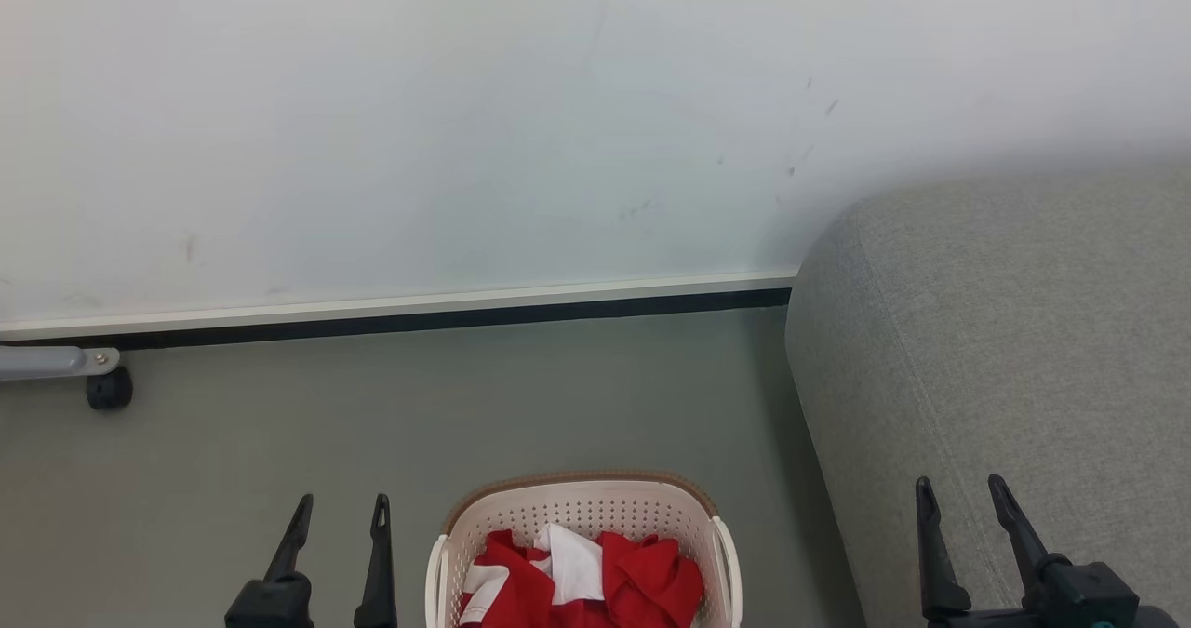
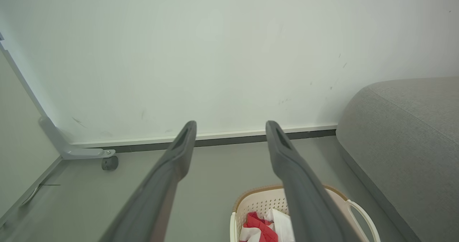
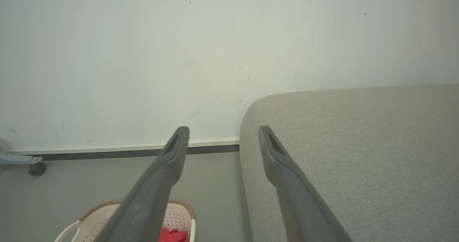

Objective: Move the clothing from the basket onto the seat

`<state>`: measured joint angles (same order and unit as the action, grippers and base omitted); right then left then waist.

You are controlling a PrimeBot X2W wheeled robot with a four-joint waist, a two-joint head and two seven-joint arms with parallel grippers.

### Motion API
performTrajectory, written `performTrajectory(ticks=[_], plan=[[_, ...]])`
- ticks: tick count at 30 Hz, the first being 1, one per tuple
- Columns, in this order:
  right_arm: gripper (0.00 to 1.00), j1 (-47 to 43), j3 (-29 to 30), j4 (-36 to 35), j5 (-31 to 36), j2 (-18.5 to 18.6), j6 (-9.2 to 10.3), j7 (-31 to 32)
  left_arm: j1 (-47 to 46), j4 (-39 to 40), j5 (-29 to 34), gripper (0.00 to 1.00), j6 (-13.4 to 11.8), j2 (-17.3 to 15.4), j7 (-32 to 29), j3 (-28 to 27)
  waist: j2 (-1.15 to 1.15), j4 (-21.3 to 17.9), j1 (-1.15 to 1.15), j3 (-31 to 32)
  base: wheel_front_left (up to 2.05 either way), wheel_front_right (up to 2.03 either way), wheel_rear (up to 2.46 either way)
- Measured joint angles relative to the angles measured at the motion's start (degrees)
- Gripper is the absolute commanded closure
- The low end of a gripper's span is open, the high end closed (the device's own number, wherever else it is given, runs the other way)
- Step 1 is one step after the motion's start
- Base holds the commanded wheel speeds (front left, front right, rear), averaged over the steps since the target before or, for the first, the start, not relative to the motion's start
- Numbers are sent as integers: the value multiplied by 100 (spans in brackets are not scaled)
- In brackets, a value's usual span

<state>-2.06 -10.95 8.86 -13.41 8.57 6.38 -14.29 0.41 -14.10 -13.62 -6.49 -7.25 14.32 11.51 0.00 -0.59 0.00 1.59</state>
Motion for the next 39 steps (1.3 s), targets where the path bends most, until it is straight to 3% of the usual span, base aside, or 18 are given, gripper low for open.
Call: performTrajectory(ticks=[24,39], plan=[[0,-56,126,-97,1,-2,-15,0,-1,-70,40,0,104,63,0,-46,0,14,0,-135,0,0,0],[0,120,404,-578,-16,-24,-15,-1,-496,-205,230,0,318,210,0,339,0,15,1,-946,0,0,0]])
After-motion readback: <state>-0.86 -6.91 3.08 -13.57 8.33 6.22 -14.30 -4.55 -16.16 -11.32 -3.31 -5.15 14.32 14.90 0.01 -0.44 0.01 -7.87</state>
